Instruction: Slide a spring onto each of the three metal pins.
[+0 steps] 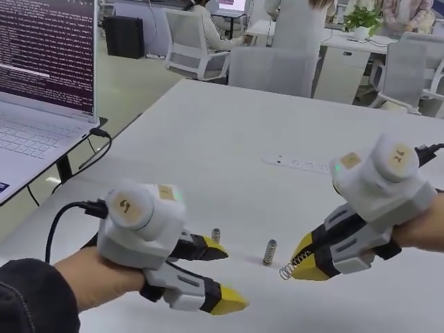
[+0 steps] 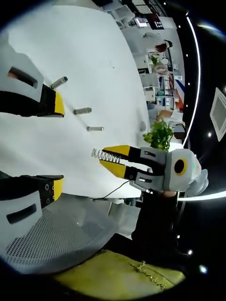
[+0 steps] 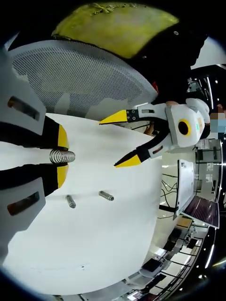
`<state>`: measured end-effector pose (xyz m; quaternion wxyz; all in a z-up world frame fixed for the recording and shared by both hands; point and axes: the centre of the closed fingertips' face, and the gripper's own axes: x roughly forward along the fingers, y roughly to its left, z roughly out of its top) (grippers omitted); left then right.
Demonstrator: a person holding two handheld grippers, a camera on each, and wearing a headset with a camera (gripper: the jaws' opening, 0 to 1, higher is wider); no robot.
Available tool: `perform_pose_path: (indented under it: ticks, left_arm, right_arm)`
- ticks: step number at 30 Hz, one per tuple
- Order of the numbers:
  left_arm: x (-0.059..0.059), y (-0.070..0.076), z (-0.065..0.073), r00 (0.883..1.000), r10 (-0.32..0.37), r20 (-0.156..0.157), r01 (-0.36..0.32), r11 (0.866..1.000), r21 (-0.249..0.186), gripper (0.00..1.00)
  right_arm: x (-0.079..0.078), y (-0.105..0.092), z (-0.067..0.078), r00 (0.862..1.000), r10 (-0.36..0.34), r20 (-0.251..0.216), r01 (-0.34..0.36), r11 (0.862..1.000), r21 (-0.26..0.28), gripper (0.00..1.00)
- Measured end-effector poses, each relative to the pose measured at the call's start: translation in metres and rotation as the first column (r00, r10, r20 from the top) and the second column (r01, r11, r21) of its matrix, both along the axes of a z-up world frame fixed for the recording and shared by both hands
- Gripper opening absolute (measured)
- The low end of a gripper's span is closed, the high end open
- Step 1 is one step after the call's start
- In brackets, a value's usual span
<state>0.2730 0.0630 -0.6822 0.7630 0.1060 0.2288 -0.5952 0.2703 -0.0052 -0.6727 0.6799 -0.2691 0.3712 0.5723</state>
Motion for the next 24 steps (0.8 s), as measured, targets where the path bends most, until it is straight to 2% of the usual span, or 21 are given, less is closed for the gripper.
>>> perform_pose_path:
  ticks: [4, 9, 11, 18, 21, 24]
  left_arm:
    - [0.000, 0.010, -0.003, 1.000, 0.026, -0.015, -0.026, 1.000, -0.011, 0.52]
    - [0.001, 0.022, -0.005, 0.998, 0.058, -0.013, -0.058, 0.998, -0.027, 0.59]
    - [0.003, 0.025, -0.003, 0.997, 0.081, -0.010, -0.081, 0.995, -0.049, 0.64]
    - [0.005, 0.036, -0.009, 0.993, 0.116, 0.007, -0.115, 0.992, -0.052, 0.72]
    - [0.005, 0.040, -0.011, 0.992, 0.125, 0.003, -0.125, 0.990, -0.063, 0.75]
    - [0.004, 0.042, -0.015, 0.992, 0.126, -0.002, -0.126, 0.990, -0.057, 0.77]
  right_arm:
    - [0.003, -0.004, 0.002, 1.000, -0.012, 0.006, 0.012, 1.000, -0.001, 0.08]
    - [0.006, -0.007, 0.004, 1.000, -0.025, 0.008, 0.025, 1.000, -0.002, 0.08]
    - [0.007, -0.009, 0.004, 0.999, -0.031, 0.009, 0.031, 0.999, -0.007, 0.08]
    - [0.013, -0.016, 0.009, 0.999, -0.047, 0.017, 0.048, 0.999, -0.026, 0.08]
    - [0.019, -0.023, 0.013, 0.998, -0.063, 0.027, 0.064, 0.997, -0.032, 0.08]
    - [0.024, -0.029, 0.014, 0.997, -0.071, 0.036, 0.073, 0.996, -0.048, 0.08]
